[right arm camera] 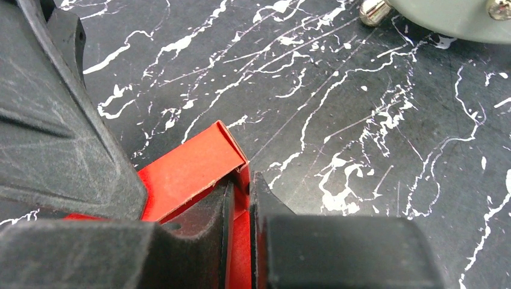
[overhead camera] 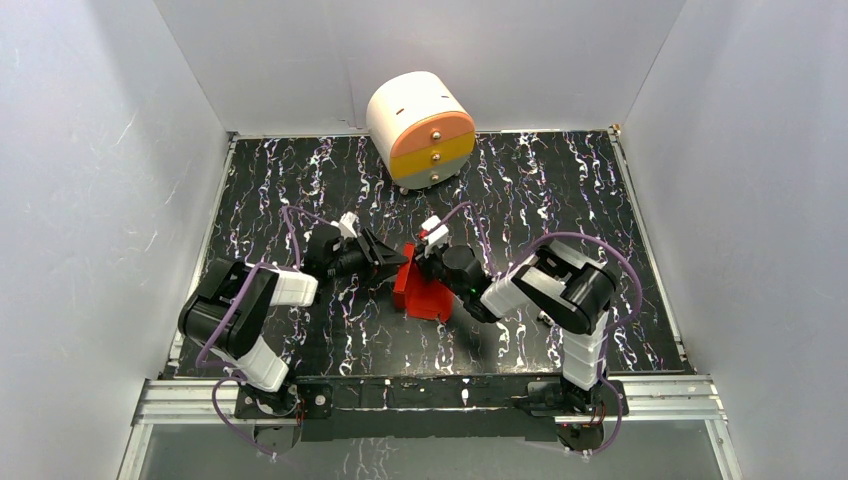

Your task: Fold the paper box

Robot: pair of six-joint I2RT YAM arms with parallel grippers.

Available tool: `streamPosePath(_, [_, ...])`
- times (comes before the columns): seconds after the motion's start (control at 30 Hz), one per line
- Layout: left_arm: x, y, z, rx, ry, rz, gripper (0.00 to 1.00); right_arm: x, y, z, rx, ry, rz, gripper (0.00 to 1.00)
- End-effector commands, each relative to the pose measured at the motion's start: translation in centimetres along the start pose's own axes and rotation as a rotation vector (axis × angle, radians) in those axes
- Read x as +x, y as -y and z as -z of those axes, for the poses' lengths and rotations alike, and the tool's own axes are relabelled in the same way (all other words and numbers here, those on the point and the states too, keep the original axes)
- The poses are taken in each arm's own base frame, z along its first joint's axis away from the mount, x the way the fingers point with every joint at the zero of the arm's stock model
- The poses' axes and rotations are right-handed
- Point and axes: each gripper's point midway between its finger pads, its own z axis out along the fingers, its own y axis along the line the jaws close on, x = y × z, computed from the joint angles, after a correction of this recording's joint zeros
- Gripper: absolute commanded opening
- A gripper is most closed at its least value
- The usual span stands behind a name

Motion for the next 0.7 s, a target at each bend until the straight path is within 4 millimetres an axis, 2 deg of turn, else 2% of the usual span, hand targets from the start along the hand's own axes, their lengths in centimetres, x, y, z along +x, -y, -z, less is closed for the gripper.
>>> streamPosePath(0.0, [0.4, 1.5, 0.1, -0.001, -0.063, -0.072, 0.5, -1.3, 0.4, 0.3, 0.036, -0.002, -0.001, 0.11])
streamPosePath(0.23, [-0.7, 1.6, -0.6, -0.016, -0.056, -0.09, 0.53, -0.7, 0.6, 0.5, 0.124, -0.076, 0.0, 0.11])
streamPosePath(0.47, [0.0, 1.7, -0.8, 0.024, -0.101, -0.045, 0.49, -0.5, 1.7, 0.7, 0.21, -0.077, -0.04, 0.13])
streamPosePath(0.67, [-0.3, 2.2, -0.3, -0.001, -0.082, -0.08, 0.52, -1.1, 1.3, 0.4, 0.188, -0.065, -0.029, 0.16])
